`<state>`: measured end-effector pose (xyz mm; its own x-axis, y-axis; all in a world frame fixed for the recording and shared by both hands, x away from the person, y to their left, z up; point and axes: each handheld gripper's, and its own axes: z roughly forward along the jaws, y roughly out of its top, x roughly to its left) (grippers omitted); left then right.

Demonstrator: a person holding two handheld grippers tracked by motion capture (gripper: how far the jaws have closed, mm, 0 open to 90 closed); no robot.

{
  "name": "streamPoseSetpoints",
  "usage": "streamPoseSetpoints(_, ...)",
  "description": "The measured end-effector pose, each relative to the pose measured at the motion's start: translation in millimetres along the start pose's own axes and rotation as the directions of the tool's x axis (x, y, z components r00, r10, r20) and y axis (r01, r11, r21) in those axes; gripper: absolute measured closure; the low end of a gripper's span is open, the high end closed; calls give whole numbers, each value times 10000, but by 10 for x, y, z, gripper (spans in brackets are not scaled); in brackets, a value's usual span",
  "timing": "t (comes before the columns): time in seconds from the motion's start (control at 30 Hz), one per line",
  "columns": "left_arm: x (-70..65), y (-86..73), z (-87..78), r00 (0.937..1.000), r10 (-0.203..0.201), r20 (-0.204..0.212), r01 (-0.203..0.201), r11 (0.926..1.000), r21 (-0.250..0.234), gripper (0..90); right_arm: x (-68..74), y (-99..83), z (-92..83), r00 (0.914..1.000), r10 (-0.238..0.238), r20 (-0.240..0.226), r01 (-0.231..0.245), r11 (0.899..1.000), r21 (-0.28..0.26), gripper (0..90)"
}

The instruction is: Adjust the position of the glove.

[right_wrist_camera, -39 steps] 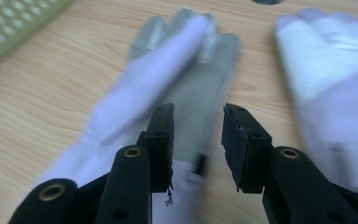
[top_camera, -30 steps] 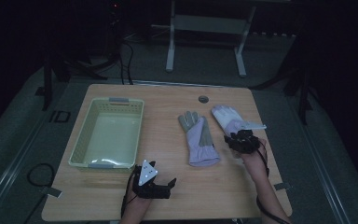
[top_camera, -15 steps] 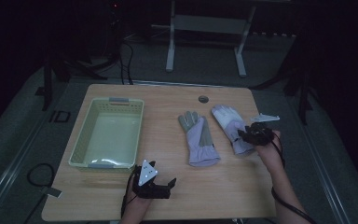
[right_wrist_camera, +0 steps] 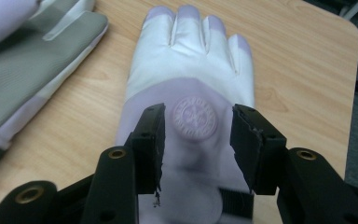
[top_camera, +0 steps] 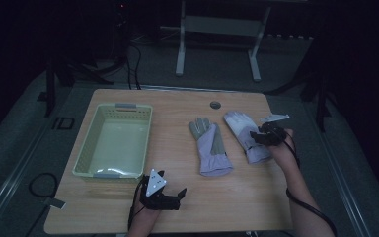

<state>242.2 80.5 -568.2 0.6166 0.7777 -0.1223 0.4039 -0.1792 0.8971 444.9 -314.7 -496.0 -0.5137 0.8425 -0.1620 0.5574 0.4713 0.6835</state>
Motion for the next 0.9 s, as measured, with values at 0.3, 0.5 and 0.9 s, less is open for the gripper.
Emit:
streamPoseSetpoints(0.3, -1, 1, 1, 10000, 6, -3, -6, 10000, 17, 0, -53, 126, 235, 9996, -249, -120, 251, 9994, 224, 532)
streamPoseSetpoints(0.5, -2, 0, 0, 10000, 11, 2, -11, 10000, -6, 0, -70, 13, 407, 9972, 277, -690, -226, 9971, 727, 487)
streamPoseSetpoints(0.9, 3, 1, 1, 10000, -46, -4, 46, 10000, 17, 0, -5, -68, 332, 9833, 1700, -643, -1674, 9849, 449, 770)
